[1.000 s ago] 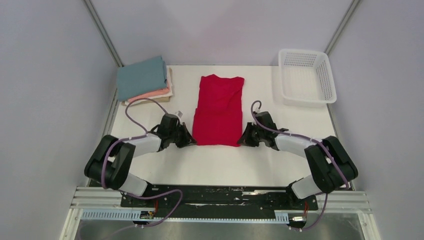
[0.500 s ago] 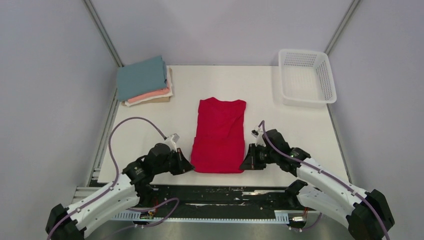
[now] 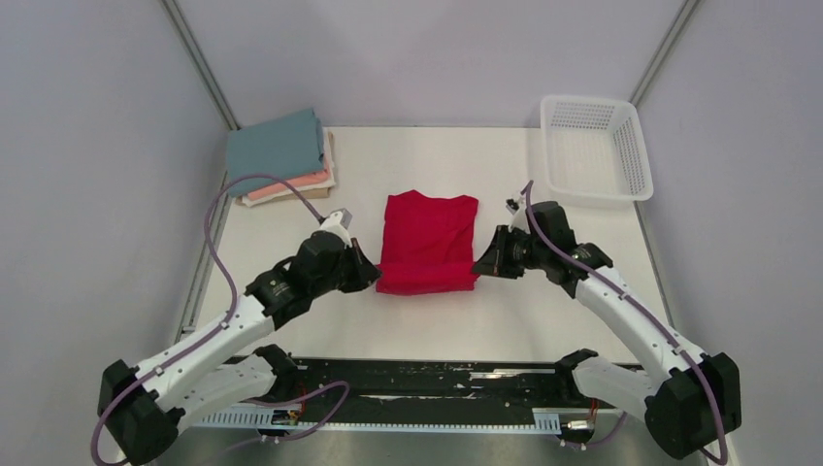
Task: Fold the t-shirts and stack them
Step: Put the neatly folded tshirt into the corner of the board with the left arm
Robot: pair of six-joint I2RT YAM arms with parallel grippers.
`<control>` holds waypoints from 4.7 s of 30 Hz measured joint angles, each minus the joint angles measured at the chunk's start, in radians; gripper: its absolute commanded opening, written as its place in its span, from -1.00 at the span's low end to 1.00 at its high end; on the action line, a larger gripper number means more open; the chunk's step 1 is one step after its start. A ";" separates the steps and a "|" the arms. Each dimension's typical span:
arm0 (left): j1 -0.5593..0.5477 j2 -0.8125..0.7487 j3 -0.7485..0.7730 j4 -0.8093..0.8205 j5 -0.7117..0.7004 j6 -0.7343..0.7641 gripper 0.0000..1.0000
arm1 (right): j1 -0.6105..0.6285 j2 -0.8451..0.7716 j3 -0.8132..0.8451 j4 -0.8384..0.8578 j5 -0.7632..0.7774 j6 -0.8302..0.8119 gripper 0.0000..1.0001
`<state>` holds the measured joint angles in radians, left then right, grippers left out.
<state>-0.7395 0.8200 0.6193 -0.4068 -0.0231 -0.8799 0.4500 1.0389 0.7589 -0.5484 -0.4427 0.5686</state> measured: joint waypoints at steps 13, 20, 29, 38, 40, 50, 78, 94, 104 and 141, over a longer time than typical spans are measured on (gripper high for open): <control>0.225 0.381 0.279 0.116 0.032 0.117 -1.00 | -0.209 0.285 0.195 0.091 -0.115 -0.050 -1.00; 0.297 0.515 0.380 0.146 0.095 0.153 -1.00 | -0.256 0.422 0.285 0.137 -0.174 -0.052 -1.00; 0.366 0.747 0.549 0.168 0.174 0.192 -1.00 | -0.286 0.560 0.381 0.169 -0.178 -0.055 -1.00; 0.416 1.004 0.702 0.200 0.245 0.216 -1.00 | -0.294 0.724 0.449 0.290 -0.109 -0.035 -0.95; 0.427 1.080 0.767 0.209 0.268 0.222 -0.91 | -0.299 0.794 0.481 0.327 -0.097 -0.031 -0.90; 0.459 1.273 1.034 0.135 0.336 0.289 1.00 | -0.320 0.973 0.707 0.348 0.023 -0.039 0.94; 0.452 1.493 1.204 0.109 0.470 0.280 1.00 | -0.253 1.206 0.789 0.552 -0.113 0.069 1.00; 0.429 1.077 0.515 0.350 0.474 0.204 1.00 | -0.172 0.865 0.274 0.679 -0.066 0.077 1.00; 0.322 0.835 0.297 0.285 0.373 0.190 1.00 | -0.084 0.612 0.106 0.496 0.089 0.053 1.00; -0.004 0.872 0.345 0.081 -0.093 0.046 -0.11 | -0.132 -0.447 -0.345 0.240 0.699 0.154 1.00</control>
<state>-0.7437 1.6917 0.9646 -0.3256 -0.1158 -0.8337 0.3183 0.5919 0.4141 -0.3080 0.2562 0.7223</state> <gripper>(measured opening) 0.581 0.998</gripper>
